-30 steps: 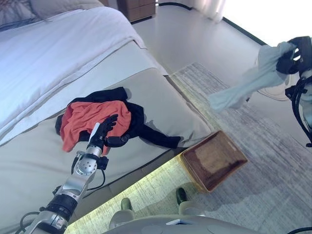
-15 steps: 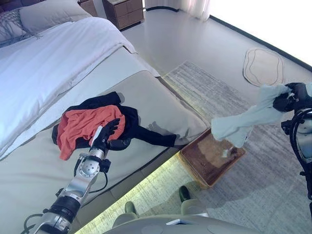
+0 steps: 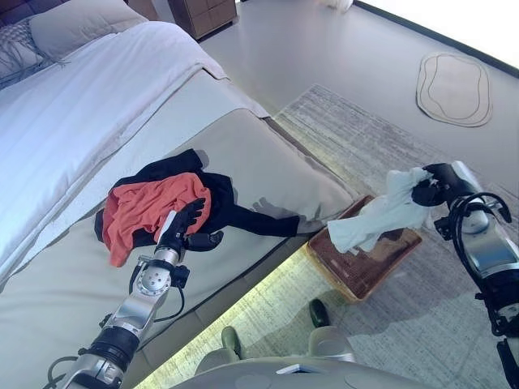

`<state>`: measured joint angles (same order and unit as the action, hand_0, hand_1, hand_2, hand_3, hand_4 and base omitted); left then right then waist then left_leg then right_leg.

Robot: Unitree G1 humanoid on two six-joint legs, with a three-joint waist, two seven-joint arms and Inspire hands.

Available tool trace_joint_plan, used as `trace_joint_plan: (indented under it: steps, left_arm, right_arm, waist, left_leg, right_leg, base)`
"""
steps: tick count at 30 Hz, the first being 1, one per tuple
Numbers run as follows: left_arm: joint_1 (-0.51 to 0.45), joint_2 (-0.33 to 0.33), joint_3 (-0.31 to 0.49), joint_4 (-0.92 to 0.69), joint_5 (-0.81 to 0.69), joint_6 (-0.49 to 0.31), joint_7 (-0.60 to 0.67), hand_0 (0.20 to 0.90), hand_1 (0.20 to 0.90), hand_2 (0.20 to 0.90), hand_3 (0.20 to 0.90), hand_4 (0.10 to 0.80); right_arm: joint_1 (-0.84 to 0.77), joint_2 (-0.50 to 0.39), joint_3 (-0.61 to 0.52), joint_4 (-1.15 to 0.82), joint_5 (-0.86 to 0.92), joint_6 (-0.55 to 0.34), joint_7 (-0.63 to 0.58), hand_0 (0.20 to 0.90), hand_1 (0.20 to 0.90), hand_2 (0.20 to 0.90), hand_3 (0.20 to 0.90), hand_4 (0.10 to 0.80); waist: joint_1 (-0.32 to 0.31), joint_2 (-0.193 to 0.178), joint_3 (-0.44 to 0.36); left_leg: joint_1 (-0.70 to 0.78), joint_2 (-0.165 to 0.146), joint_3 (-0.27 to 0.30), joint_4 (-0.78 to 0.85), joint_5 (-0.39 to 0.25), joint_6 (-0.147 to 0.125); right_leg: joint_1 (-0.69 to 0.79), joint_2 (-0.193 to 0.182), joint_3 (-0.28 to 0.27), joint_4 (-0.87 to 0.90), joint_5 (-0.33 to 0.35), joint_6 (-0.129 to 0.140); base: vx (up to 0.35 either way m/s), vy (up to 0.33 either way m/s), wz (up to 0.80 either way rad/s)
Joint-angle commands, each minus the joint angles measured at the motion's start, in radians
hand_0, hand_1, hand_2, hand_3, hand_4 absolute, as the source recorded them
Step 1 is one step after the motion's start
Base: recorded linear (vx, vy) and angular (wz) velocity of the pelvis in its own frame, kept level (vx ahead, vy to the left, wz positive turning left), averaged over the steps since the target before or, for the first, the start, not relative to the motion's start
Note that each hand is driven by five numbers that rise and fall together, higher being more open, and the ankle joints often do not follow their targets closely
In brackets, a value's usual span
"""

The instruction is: Pick up the clothes from the bed and place them into the basket

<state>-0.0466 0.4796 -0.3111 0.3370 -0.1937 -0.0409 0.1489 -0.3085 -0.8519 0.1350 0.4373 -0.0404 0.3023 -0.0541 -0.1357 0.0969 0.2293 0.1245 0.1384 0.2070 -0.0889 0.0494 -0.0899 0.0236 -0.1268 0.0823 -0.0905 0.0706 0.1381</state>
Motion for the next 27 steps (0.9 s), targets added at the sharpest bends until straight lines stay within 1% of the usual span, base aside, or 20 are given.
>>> trace_joint_plan:
  steps: [1,4,8,9,10,11,18,21,27]
  left_arm:
    - [-0.064,0.027,0.009,-0.023,0.029,-0.086,0.016,0.900,0.900,0.900,0.900,0.800]
    - [-0.066,0.021,0.009,-0.028,0.031,-0.085,0.018,0.900,0.900,0.900,0.900,0.800]
    - [-0.066,0.024,0.001,-0.025,0.031,-0.094,0.012,0.900,0.900,0.900,0.900,0.800]
    - [-0.070,0.025,-0.003,-0.020,0.030,-0.096,0.011,0.900,0.900,0.900,0.900,0.800]
    - [-0.074,0.024,-0.007,-0.018,0.027,-0.099,0.010,0.900,0.900,0.900,0.900,0.800]
    - [-0.081,0.019,-0.012,-0.016,0.026,-0.099,0.012,0.900,0.900,0.900,0.900,0.800]
    - [-0.089,0.018,-0.025,-0.018,0.015,-0.099,0.022,0.900,0.900,0.900,0.900,0.800]
    - [-0.089,0.021,-0.025,-0.013,0.012,-0.097,0.021,0.900,0.900,0.900,0.900,0.800]
    - [-0.071,0.030,-0.010,-0.017,0.012,-0.095,0.015,0.900,0.900,0.900,0.900,0.800]
  right_arm:
    - [-0.093,-0.057,-0.019,-0.021,-0.067,-0.062,-0.044,0.300,0.300,0.300,0.200,0.100]
    - [-0.072,-0.046,-0.010,0.031,-0.076,-0.055,-0.060,0.300,0.300,0.300,0.200,0.100]
    - [-0.053,-0.038,-0.009,0.071,-0.063,-0.071,-0.078,0.300,0.300,0.300,0.200,0.100]
    - [-0.059,-0.037,-0.004,0.081,-0.071,-0.069,-0.084,0.394,0.394,0.394,0.310,0.210]
    - [-0.069,-0.038,0.003,0.102,-0.091,-0.077,-0.088,0.900,0.900,0.900,0.900,0.800]
    - [-0.084,-0.039,0.021,0.130,-0.095,-0.069,-0.089,0.900,0.900,0.900,0.900,0.800]
    - [-0.071,-0.036,0.038,0.173,-0.129,-0.035,-0.111,0.900,0.900,0.900,0.900,0.800]
    - [-0.074,-0.036,0.043,0.180,-0.124,-0.035,-0.118,0.900,0.900,0.900,0.900,0.800]
    - [-0.044,-0.028,0.025,0.130,-0.137,-0.042,-0.119,0.900,0.900,0.900,0.900,0.800]
  waist:
    - [0.006,-0.036,-0.028]
    - [0.005,-0.029,-0.028]
    - [0.009,-0.021,-0.026]
    - [0.010,-0.020,-0.026]
    - [0.012,-0.016,-0.025]
    - [0.015,-0.012,-0.023]
    - [0.022,-0.004,-0.020]
    - [0.026,-0.006,-0.023]
    - [0.034,-0.018,-0.034]
  left_leg:
    - [0.011,0.047,-0.004,0.002,-0.025,-0.027]
    - [0.012,0.048,0.000,0.002,-0.023,-0.028]
    - [0.014,0.051,-0.001,0.002,-0.020,-0.029]
    - [0.014,0.051,-0.001,0.002,-0.020,-0.030]
    - [0.014,0.051,-0.002,0.002,-0.020,-0.030]
    - [0.014,0.050,-0.004,0.002,-0.019,-0.031]
    - [0.013,0.044,-0.015,0.002,-0.017,-0.029]
    - [0.014,0.044,-0.020,0.002,-0.016,-0.028]
    - [0.014,0.046,-0.027,0.002,-0.015,-0.025]
  right_leg:
    - [-0.034,-0.037,-0.055,0.041,0.030,-0.022]
    - [-0.032,-0.037,-0.053,0.039,0.030,-0.023]
    - [-0.027,-0.038,-0.057,0.039,0.030,-0.024]
    - [-0.028,-0.039,-0.057,0.041,0.029,-0.024]
    - [-0.028,-0.039,-0.056,0.043,0.027,-0.025]
    - [-0.029,-0.040,-0.057,0.044,0.026,-0.027]
    - [-0.023,-0.047,-0.061,0.042,0.028,-0.026]
    - [-0.017,-0.049,-0.066,0.040,0.028,-0.026]
    - [-0.008,-0.047,-0.071,0.038,0.025,-0.028]
  base:
    - [0.000,0.000,0.00]
    - [0.000,0.000,0.00]
    - [0.000,0.000,0.00]
    - [0.000,0.000,0.00]
    - [0.000,0.000,0.00]
    - [0.000,0.000,0.00]
    - [0.000,0.000,0.00]
    - [0.024,0.003,0.04]
    - [0.027,-0.004,0.05]
